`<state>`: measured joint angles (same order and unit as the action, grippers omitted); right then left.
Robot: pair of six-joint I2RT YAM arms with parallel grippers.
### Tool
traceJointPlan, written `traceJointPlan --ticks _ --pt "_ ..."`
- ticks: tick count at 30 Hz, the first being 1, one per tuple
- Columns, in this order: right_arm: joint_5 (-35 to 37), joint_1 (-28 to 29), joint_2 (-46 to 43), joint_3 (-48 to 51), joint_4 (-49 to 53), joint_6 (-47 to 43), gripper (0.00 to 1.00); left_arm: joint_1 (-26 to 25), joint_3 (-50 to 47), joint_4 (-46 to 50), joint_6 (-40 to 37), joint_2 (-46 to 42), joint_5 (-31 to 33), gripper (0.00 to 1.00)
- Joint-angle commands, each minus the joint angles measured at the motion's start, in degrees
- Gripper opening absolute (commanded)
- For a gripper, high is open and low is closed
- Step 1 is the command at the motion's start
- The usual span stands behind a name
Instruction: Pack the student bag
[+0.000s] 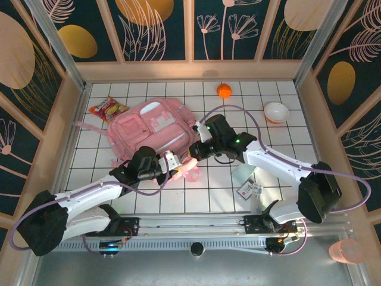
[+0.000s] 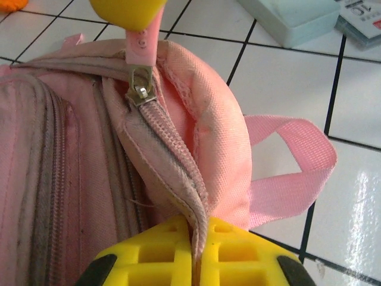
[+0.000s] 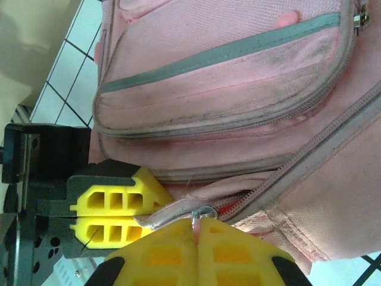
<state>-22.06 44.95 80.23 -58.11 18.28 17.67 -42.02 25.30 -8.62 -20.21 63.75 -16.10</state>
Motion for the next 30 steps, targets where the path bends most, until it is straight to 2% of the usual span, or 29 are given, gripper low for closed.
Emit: traceJointPlan --ticks 1,4,6,9,10,12,15,19,24,26,30 --pt "-2.1 2.9 -2.8 -1.8 -2.7 0.0 0.00 0.1 0.6 -6.6 1.6 -1.6 1.6 0.00" --pt "3.1 2.7 -2.5 -2.2 -0.6 0.4 0.00 0.1 1.1 -4.8 -0.1 -3.5 0.8 0.00" --pt "3.8 0.4 -3.5 -0.6 -0.7 0.9 0.00 0.1 1.0 -2.8 -0.8 -4.8 1.0 0.02" --pt "1.4 -1.0 -4.8 1.2 -2.3 0.3 0.00 0.1 1.2 -0.9 0.6 -7.7 1.8 0.47" --pt "0.3 -0.8 -4.8 1.5 -2.6 0.1 0.00 0.1 1.5 -1.0 1.9 -8.9 2.4 0.55" --pt "-0.8 -0.2 -5.0 2.2 -3.0 -0.1 0.00 0.2 1.8 -1.3 3.8 -10.8 4.2 0.63" --pt "-1.7 0.2 -6.1 4.4 -5.3 -0.2 0.00 1.0 1.2 -3.5 7.2 -12.2 6.6 0.69" --pt "-2.1 1.0 -8.4 6.8 -8.0 -1.8 0.00 1.8 2.3 -3.2 9.5 -9.4 11.0 0.73" --pt "-3.0 1.5 -9.2 7.5 -8.2 -2.6 0.00 1.8 6.6 1.0 6.0 -0.8 15.3 0.81" --pt "-3.2 1.8 -9.1 7.6 -8.3 -2.6 0.00 1.8 8.3 2.5 3.6 2.3 14.9 0.83" --pt "-3.5 2.2 -9.5 7.9 -8.8 -2.3 0.00 1.8 10.3 3.6 1.0 8.0 15.3 0.82"
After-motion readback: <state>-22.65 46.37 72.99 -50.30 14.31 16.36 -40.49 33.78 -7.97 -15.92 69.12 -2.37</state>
